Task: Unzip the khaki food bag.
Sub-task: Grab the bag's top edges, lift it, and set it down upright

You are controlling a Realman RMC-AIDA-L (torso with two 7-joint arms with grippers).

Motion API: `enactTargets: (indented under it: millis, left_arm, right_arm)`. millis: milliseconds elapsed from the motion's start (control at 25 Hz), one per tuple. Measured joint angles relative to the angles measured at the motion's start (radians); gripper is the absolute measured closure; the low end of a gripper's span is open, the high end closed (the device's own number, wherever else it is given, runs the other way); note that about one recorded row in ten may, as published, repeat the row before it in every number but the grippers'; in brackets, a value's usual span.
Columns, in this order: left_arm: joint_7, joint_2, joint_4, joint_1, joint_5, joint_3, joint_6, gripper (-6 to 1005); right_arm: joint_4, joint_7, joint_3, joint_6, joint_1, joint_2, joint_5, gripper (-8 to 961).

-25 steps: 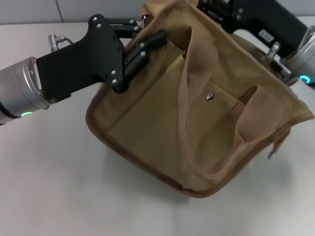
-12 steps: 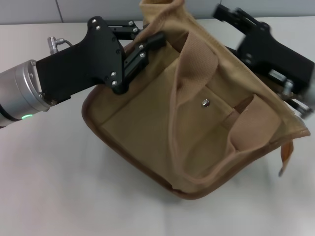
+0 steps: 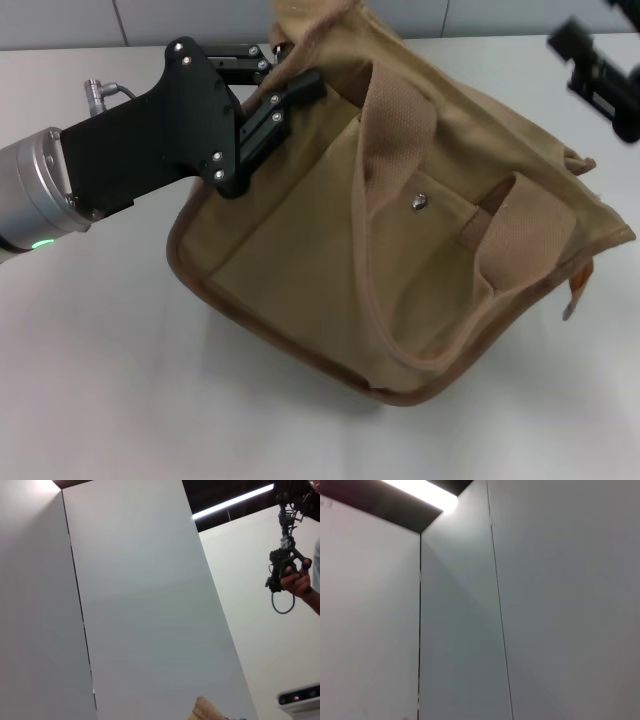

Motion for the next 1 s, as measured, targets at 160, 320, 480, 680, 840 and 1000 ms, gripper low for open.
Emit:
enactTargets:
  millis: [160,320,480,680,840,1000]
  left_arm:
    - [-0.004,0.0,0.0,-0.004,0.002,0.007,0.003,911]
    - [-0.027,0.002,0.02,-0.006,0.004,0.015,0.004,911]
    - [-0.047,0.003,0.05,-0.004,0.005,0.025,0.01,911]
    - [-0.058,0.004,0.059,-0.008,0.007,0.034,0.011,910]
    - [-0.067,0.003,0.08,-0.011,0.007,0.058,0.007,910]
    - [-0.068,0.001,0.082,-0.014,0.007,0.066,0.001,910]
  right_arm:
    - [-0.007,0.018,-0.003,0.042,0.08,-0.005,0.004,113]
    - [-0.101,0.149,-0.02,0.11,0.127,-0.007,-0.084,113]
    - [-0.28,0.371,-0.022,0.151,0.131,-0.007,-0.279,113]
    - [-0.383,0.514,-0.022,0.165,0.136,-0.006,-0.389,113]
    - [-0.485,0.637,-0.033,0.205,0.151,-0.005,-0.482,112]
    - [-0.544,0.725,-0.059,0.235,0.167,-0.005,-0.55,112]
